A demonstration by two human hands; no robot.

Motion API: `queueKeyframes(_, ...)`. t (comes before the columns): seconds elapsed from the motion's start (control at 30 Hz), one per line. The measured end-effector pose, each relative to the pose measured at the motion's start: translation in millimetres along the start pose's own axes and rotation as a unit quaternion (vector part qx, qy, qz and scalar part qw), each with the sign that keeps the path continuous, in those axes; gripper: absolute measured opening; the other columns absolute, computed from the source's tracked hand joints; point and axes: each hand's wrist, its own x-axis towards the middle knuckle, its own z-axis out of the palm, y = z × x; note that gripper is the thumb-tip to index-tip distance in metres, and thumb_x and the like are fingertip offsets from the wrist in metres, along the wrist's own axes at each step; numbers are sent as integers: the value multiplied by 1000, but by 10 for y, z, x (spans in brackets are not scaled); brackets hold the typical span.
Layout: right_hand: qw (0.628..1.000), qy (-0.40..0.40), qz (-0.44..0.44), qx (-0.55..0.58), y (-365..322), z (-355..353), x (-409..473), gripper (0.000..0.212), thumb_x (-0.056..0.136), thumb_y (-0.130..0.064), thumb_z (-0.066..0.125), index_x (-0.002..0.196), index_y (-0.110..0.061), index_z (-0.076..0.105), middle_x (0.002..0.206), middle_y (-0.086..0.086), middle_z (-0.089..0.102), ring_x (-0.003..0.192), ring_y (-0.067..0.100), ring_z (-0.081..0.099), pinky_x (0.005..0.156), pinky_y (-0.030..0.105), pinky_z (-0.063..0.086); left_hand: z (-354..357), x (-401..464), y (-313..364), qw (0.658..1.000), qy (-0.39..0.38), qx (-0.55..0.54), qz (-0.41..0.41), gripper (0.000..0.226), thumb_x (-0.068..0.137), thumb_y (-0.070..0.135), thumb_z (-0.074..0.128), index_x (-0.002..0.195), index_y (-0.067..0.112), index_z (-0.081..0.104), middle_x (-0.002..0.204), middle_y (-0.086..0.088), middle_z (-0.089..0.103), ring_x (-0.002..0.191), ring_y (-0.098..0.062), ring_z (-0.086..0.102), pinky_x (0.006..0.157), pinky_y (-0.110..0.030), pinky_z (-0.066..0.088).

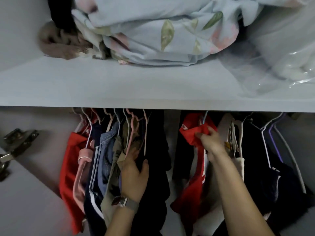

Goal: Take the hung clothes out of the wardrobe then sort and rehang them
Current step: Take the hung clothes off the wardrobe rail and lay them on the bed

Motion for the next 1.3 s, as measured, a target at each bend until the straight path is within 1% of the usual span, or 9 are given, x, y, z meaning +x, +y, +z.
queueKeyframes(0.23,989,-97,17,114,-130,69,-480,24,79,12,57,73,-11,64,51,-2,64,44,8,61,44,15,46,129,77,-77,995,-78,-39,-54,47,88,0,56,133,7,43,118,-1,56,113,-11,49,93,-11,35)
queueKeyframes(0.43,985,-114,6,130,-86,3,-565,16,81,4,64,83,-11,67,87,8,69,74,19,67,55,18,52,205,167,-20,991,-74,-91,-64,35,93,-8,42,126,0,48,114,1,51,112,-9,44,80,8,27)
queueKeyframes(0.53,989,-76,17,127,2,-4,-569,18,80,-1,70,89,-16,67,119,-5,48,103,14,58,74,23,51,226,240,-8,991,-59,-108,-59,31,94,-6,42,122,1,52,111,0,53,106,-7,47,81,3,30)
queueKeyframes(0.63,984,-104,29,139,59,-33,-592,16,79,1,70,86,-14,68,112,0,58,98,17,63,68,21,51,232,257,-14,992,-79,-94,-37,32,92,-9,43,119,3,54,101,5,55,98,-1,50,87,-3,33)
queueKeyframes(0.73,975,-130,69,168,59,-57,-627,16,80,2,66,92,-7,69,80,7,69,68,15,69,56,18,52,282,164,34,988,-110,-101,-28,31,91,-9,44,113,9,57,95,7,57,95,11,52,97,-10,35)
queueKeyframes(0.83,973,-140,76,169,80,-53,-648,8,81,-2,64,84,-8,70,69,5,69,62,14,66,54,18,51,329,42,132,981,-124,-144,-32,35,91,-9,44,109,19,56,97,6,58,91,20,52,86,0,35)
queueKeyframes(0.93,969,-163,77,167,107,-18,-689,11,83,-2,63,87,-8,72,76,10,72,70,20,69,61,21,53,364,-26,215,972,-130,-193,-40,40,92,-9,44,102,27,59,94,7,62,93,12,56,86,-1,35)
queueKeyframes(1.1,965,-175,106,165,178,154,-775,27,80,9,58,92,-9,74,89,14,74,82,25,71,72,28,54,453,-95,232,970,-163,-179,-12,40,85,18,46,122,14,57,119,1,62,117,-5,54,108,-29,36)
queueKeyframes(1.3,947,-187,131,224,166,284,-765,15,86,-8,62,96,-2,72,90,20,71,80,24,70,69,26,55,428,-80,205,976,-158,-147,8,31,84,26,48,112,33,59,115,4,60,112,4,53,107,-23,36)
